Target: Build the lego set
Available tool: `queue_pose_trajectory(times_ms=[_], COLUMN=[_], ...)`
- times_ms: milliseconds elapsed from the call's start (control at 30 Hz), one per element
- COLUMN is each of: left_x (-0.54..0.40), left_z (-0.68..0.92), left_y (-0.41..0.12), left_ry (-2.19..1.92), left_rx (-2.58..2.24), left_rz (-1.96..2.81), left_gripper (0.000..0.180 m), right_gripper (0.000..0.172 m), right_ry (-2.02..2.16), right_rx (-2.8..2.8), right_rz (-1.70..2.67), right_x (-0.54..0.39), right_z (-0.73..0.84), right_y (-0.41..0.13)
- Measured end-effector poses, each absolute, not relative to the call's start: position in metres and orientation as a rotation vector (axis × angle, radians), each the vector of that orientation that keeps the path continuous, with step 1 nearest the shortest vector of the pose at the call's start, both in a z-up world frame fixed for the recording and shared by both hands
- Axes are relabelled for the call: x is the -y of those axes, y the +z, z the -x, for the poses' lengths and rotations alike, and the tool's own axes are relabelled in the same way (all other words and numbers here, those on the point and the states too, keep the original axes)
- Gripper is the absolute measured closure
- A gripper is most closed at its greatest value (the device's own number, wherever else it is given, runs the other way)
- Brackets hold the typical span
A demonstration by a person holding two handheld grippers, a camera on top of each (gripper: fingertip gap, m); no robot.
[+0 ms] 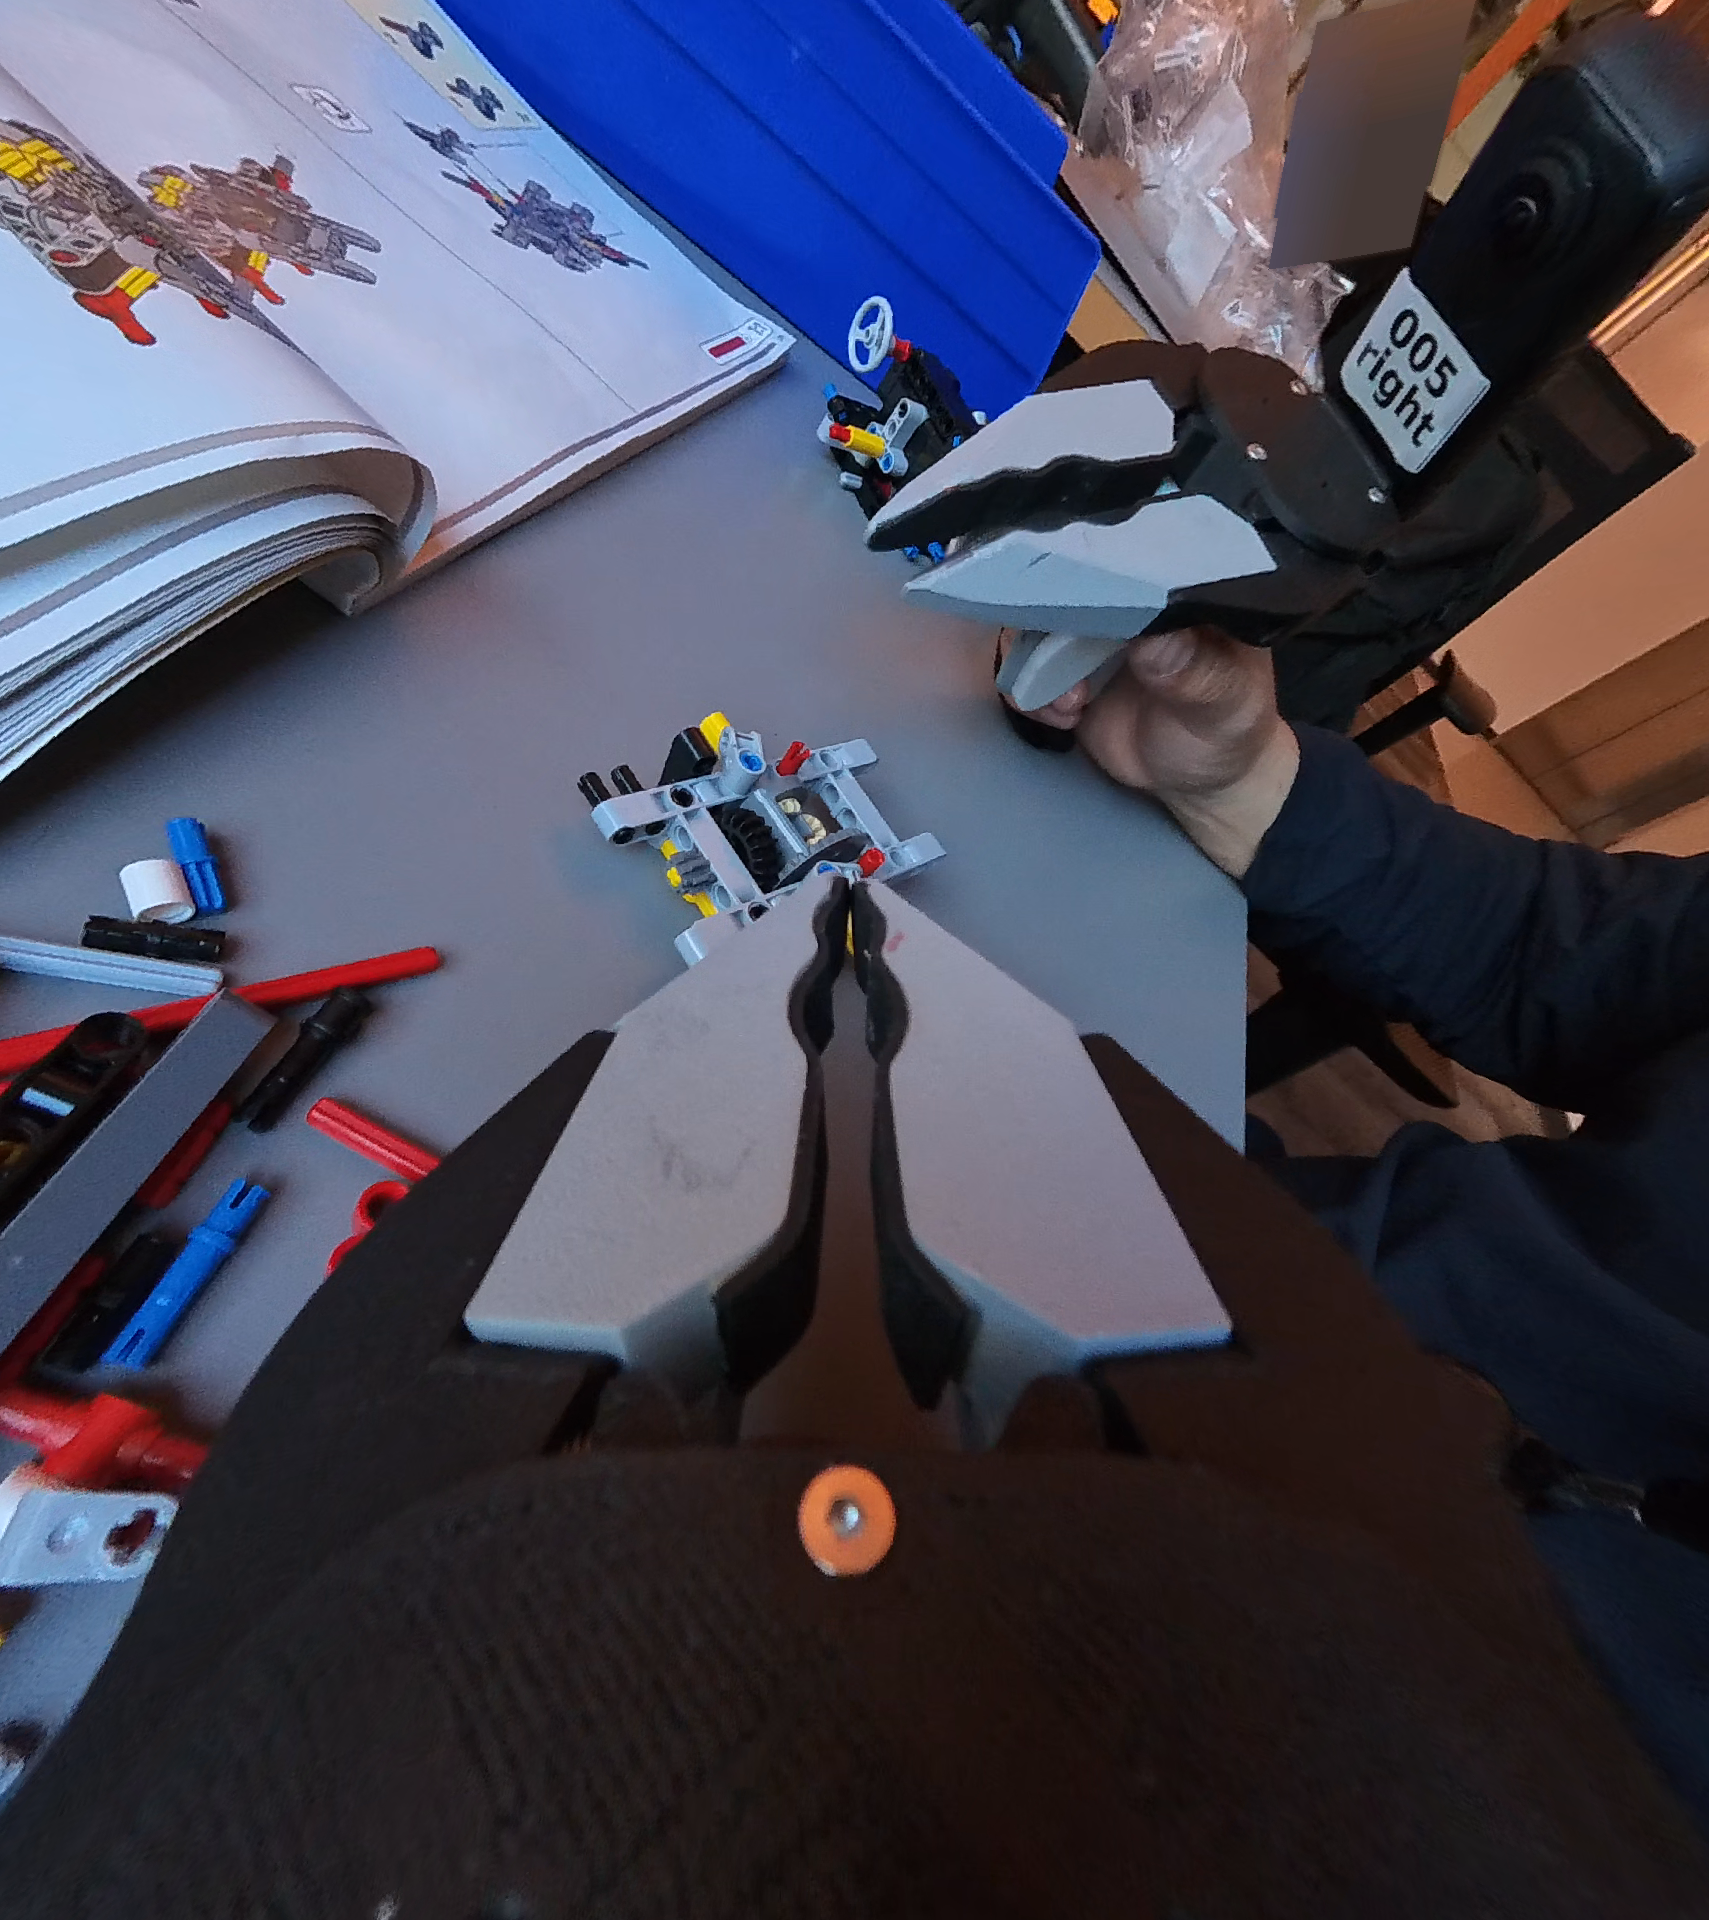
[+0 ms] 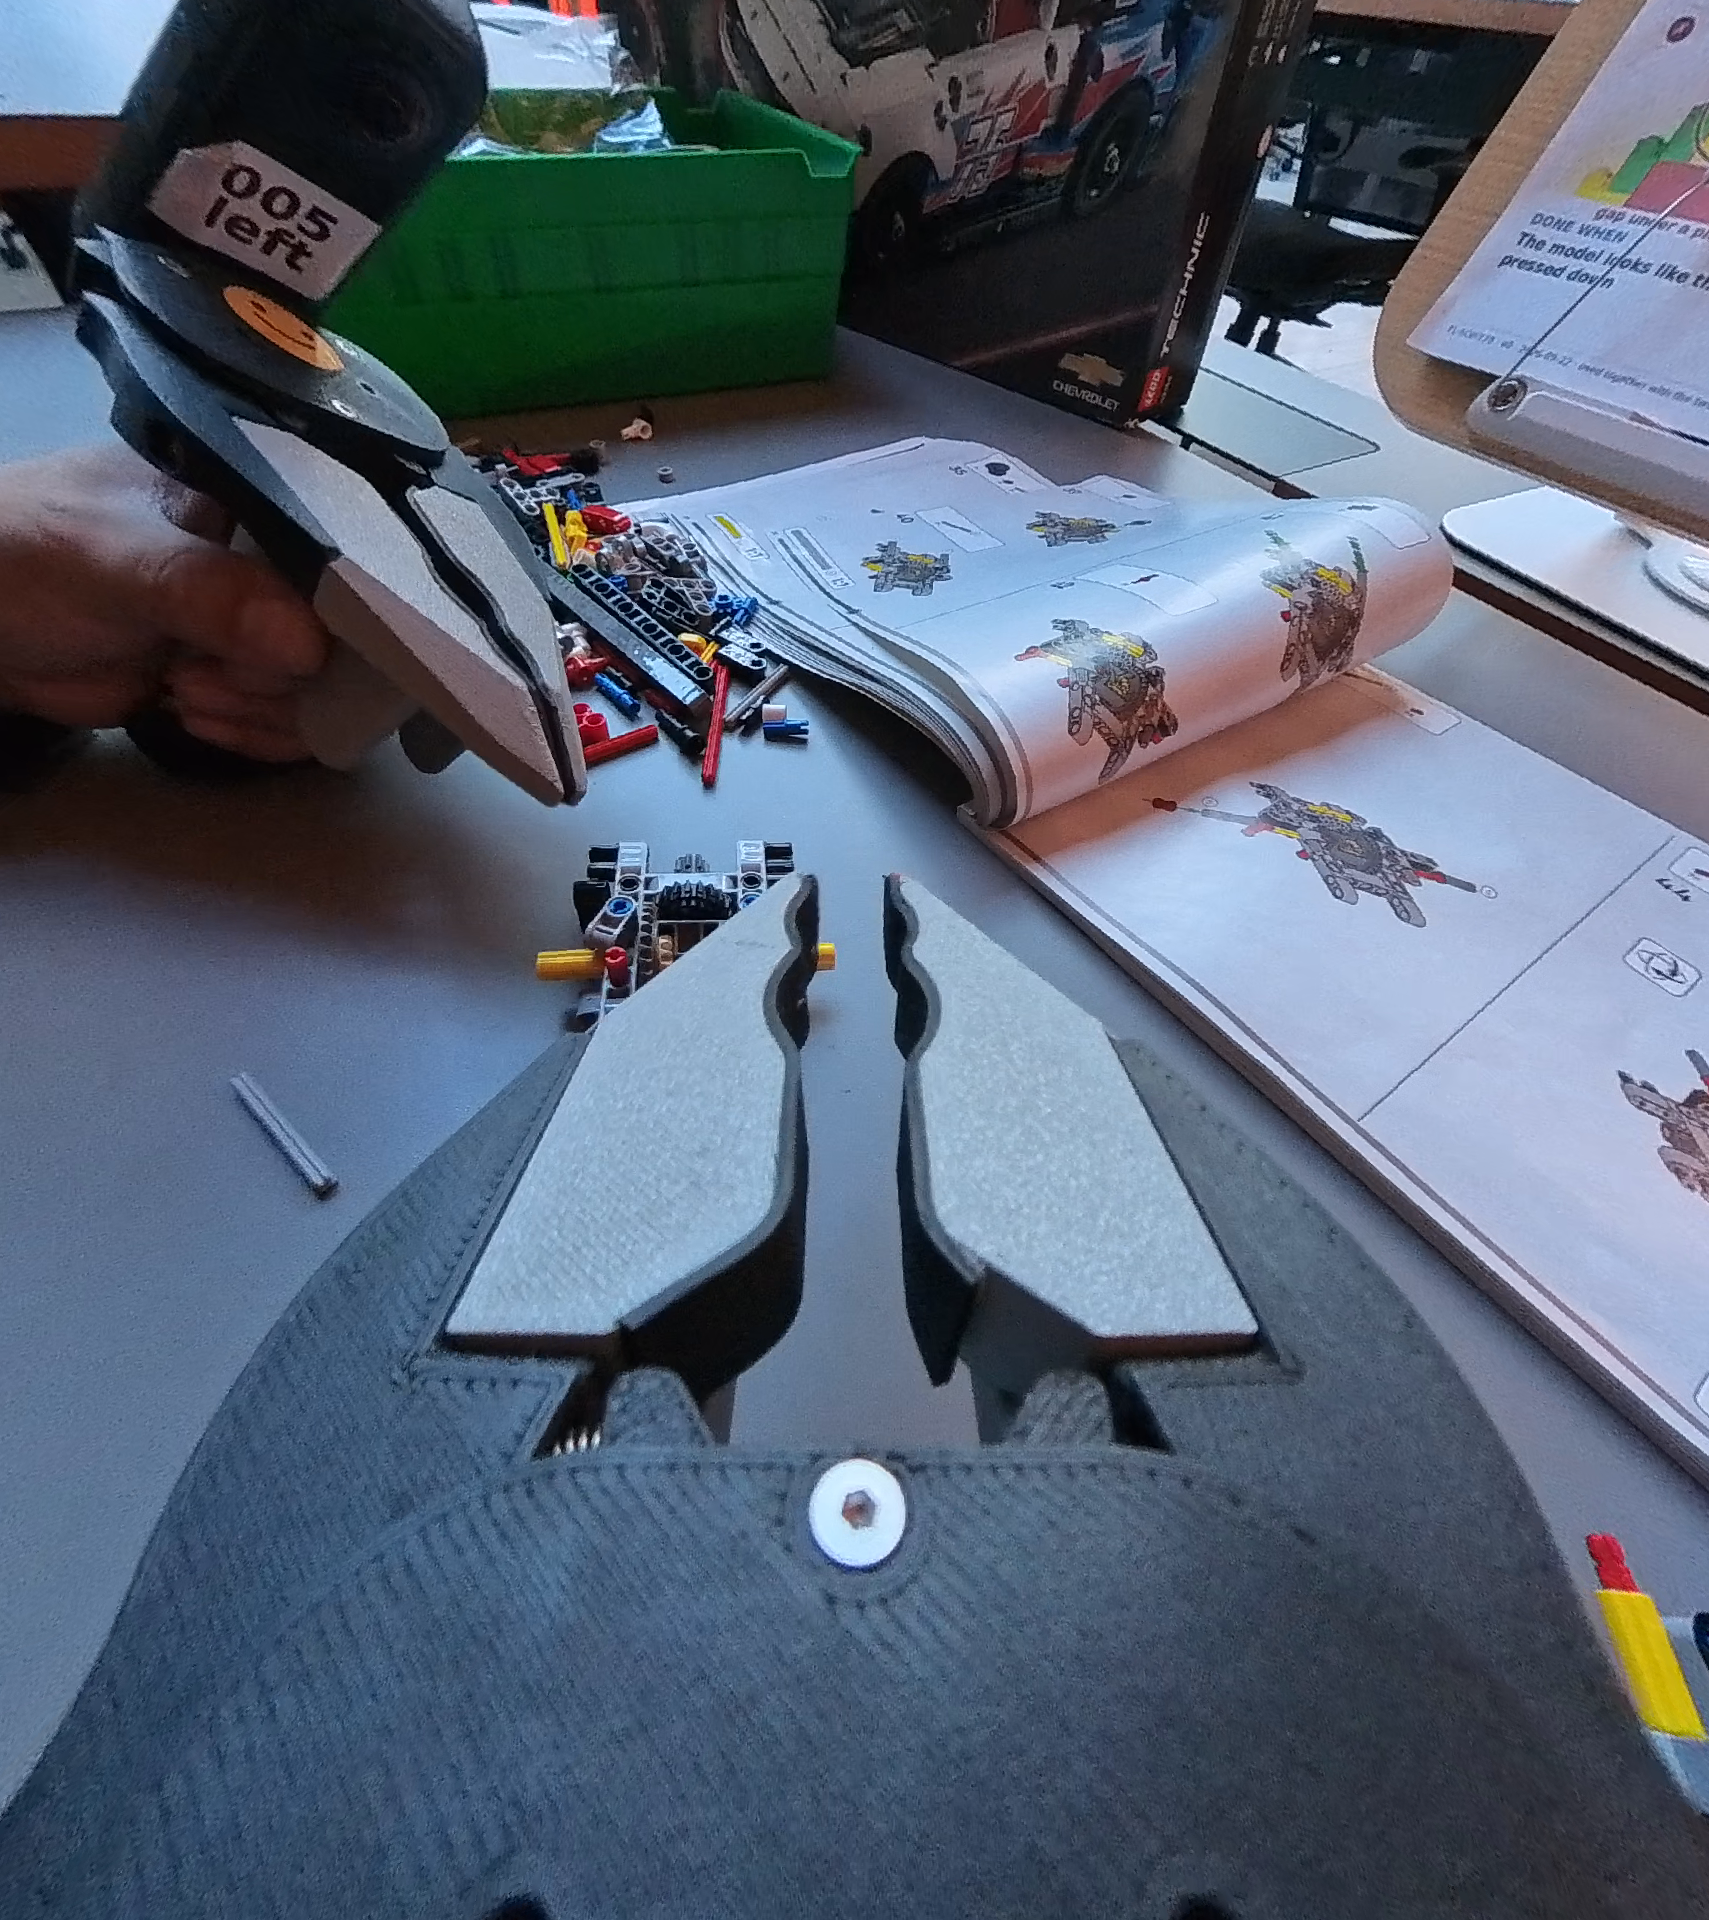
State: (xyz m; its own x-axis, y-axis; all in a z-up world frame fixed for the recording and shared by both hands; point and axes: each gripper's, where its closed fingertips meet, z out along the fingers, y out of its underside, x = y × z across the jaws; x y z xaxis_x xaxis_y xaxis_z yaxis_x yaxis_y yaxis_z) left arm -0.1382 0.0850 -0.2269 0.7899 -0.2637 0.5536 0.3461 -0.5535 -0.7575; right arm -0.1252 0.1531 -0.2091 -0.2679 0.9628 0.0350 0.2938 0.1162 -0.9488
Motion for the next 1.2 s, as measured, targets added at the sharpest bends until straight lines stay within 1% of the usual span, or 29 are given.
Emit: queue_pose_trajectory(times_ms=[300, 867, 1200], left_x=[-0.085, -0.085, -0.085], left_z=[0.138, 0.138, 0.137], left_y=[-0.228, -0.229, -0.23], left_ry=[-0.783, -0.792, -0.797], left_rx=[0.057, 0.06, 0.061], left_rz=[2.019, 2.022, 2.027], left_gripper=[0.18, 0.18, 0.18], right_gripper=[0.155, 0.155, 0.144], right_ry=[1.202, 1.218, 1.228], right_rx=[1.721, 1.735, 1.821], right_rz=[1.236, 1.239, 1.219], right_x=[-0.148, -0.146, -0.137], right_z=[0.125, 0.125, 0.123], right_y=[-0.212, -0.213, -0.219])
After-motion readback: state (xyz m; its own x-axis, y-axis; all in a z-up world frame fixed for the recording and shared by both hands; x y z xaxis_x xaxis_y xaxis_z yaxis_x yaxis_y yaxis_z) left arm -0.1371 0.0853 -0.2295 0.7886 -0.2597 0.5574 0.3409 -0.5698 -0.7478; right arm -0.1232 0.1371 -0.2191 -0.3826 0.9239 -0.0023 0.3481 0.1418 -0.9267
